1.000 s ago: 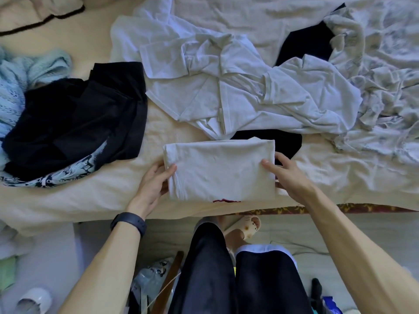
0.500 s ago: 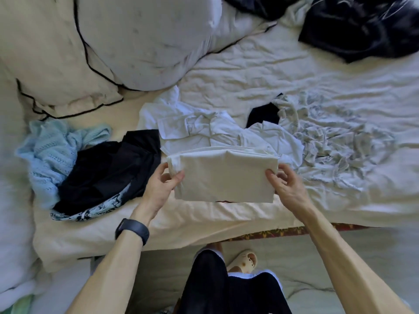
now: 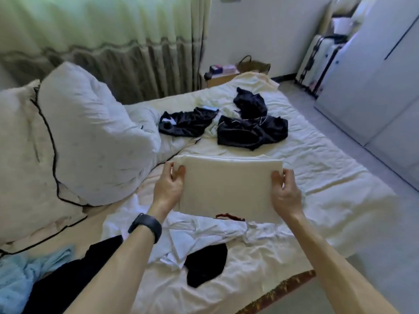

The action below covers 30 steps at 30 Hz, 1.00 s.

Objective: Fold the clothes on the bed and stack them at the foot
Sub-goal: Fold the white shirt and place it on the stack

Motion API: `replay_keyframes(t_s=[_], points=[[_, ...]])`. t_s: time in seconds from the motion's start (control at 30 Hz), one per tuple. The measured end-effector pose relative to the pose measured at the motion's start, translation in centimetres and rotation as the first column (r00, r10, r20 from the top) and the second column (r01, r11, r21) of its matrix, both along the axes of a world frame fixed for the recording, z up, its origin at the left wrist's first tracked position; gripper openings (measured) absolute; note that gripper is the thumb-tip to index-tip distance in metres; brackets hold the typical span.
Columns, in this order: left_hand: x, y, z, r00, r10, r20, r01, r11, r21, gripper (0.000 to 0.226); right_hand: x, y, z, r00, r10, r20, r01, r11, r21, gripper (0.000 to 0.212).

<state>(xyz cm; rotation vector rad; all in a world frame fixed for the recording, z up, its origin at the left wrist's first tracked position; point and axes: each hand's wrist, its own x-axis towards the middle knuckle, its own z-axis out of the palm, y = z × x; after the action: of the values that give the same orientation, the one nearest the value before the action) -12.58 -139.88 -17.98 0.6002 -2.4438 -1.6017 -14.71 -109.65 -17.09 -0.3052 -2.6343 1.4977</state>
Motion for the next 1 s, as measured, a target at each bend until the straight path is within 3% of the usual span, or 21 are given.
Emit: replay_keyframes(t_s=[0.1,0.2,0.47,0.73,1.0], points=[[-1.9,5.6,2.7,0.999,-0.027,-0.039,0.022,0.991,-0.132,0.031,-0.2,4.6,2.2,0.992,-0.115,-0.060,0.118,0.992,0.039,0.028],[-3.3,11.1,5.3,0.990,-0.104,-0.091,0.091,0.986,-0.138,0.040,0.3,10.6,4.3,0.982,-0.176,-0.075,0.178,0.984,0.012,0.034],[-4.6,28.6,9.8,0.935,-0.254,-0.248,0.195,0.952,-0.238,0.026,3.6,28.4,8.2,0.926,-0.332,-0.177,0.332,0.943,-0.035,0.029],[-6.9,42.0,11.1,0.922,-0.353,-0.160,0.322,0.927,-0.191,0.028,4.8,41.2,8.9,0.897,-0.415,-0.154,0.404,0.909,-0.097,0.027],[-14.9,50.9,9.1,0.890,-0.451,-0.065,0.440,0.888,-0.135,0.033,0.1,48.9,6.3,0.853,-0.516,-0.083,0.506,0.855,-0.116,0.026]])
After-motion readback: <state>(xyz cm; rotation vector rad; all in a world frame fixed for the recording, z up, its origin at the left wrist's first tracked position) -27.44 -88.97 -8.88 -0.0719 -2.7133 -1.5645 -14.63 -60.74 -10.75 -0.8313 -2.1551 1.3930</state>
